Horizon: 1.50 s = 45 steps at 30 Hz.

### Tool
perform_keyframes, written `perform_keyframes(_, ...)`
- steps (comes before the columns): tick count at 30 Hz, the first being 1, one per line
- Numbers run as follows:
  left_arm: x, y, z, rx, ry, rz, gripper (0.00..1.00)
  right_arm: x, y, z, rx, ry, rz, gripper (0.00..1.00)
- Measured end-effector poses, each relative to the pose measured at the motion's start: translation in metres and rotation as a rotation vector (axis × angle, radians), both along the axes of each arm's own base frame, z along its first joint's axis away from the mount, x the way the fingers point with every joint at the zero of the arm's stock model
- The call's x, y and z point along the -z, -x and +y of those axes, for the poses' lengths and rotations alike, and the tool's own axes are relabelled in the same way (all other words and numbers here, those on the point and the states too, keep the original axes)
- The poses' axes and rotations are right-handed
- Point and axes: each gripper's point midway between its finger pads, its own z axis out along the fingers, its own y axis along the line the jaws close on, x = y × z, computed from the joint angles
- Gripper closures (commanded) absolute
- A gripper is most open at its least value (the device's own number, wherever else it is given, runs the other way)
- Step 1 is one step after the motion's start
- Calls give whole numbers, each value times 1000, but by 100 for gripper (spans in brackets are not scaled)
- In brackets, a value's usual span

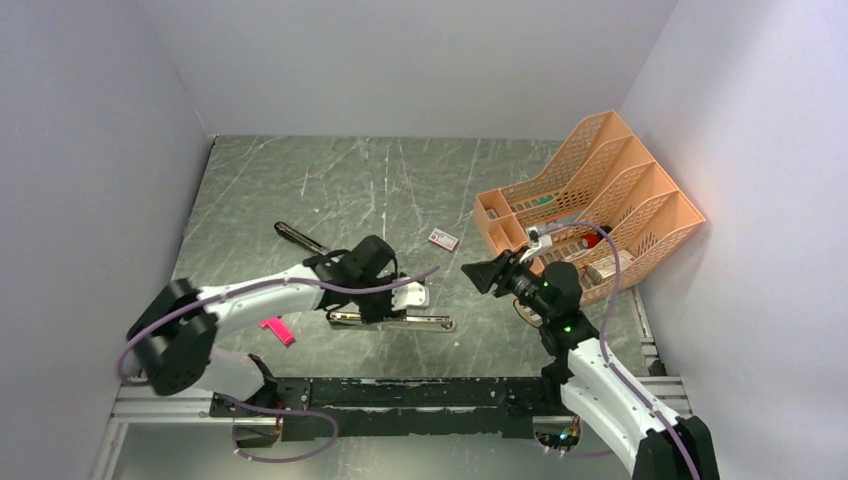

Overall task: Load the staples into the stapler
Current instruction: Place the stapler at the center of the board, then move the stapler to the center of the board.

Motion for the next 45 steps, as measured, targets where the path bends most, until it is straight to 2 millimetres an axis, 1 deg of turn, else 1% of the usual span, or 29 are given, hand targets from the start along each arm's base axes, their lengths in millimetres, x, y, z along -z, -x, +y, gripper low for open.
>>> perform_keyframes(2,-25,-4,-6,-27,81,-48,37,5,1,2,-22,21,6,35)
perform_keyframes(4,-61,-9,-13,-64,199,-117,33,11,1,5,-48,42,18,32)
perform_keyframes(6,-99,-15,-16,-112,322,-191,30,17,2,10,-87,67,29,31)
perform_keyframes(7,-119,-18,-16,-150,389,-235,28,18,3,13,-106,79,27,31)
perform_keyframes(8,-136,-20,-13,-187,444,-268,26,20,5,18,-133,96,19,31)
perform_keyframes(9,-155,-24,-9,-241,509,-308,22,21,8,24,-163,108,12,30)
perform_keyframes(11,-183,-30,0,-345,617,-362,19,21,18,43,-256,155,-26,28)
perform_keyframes(13,-203,-35,10,-440,696,-389,18,17,30,65,-365,207,-79,28)
perform_keyframes(15,-218,-41,21,-541,758,-404,17,12,38,84,-462,254,-128,28)
perform_keyframes(18,-232,-49,37,-678,818,-418,17,9,44,108,-582,331,-189,29)
perform_keyframes(21,-239,-57,57,-818,839,-432,17,20,43,119,-652,422,-202,31)
perform_keyframes(25,-254,-60,83,-952,887,-472,20,51,44,122,-728,559,-165,33)
perform_keyframes(29,-279,-53,111,-1038,989,-519,21,82,54,118,-797,680,-118,33)
perform_keyframes(32,-293,-48,128,-1084,1057,-541,21,96,61,115,-834,750,-98,34)
perform_keyframes(35,-292,-49,130,-1108,1054,-545,22,103,62,116,-856,811,-95,39)
perform_keyframes(40,-276,-57,123,-1113,984,-535,22,113,61,114,-868,896,-84,48)
perform_keyframes(45,-270,-59,120,-1113,954,-531,22,128,63,107,-881,959,-51,62)
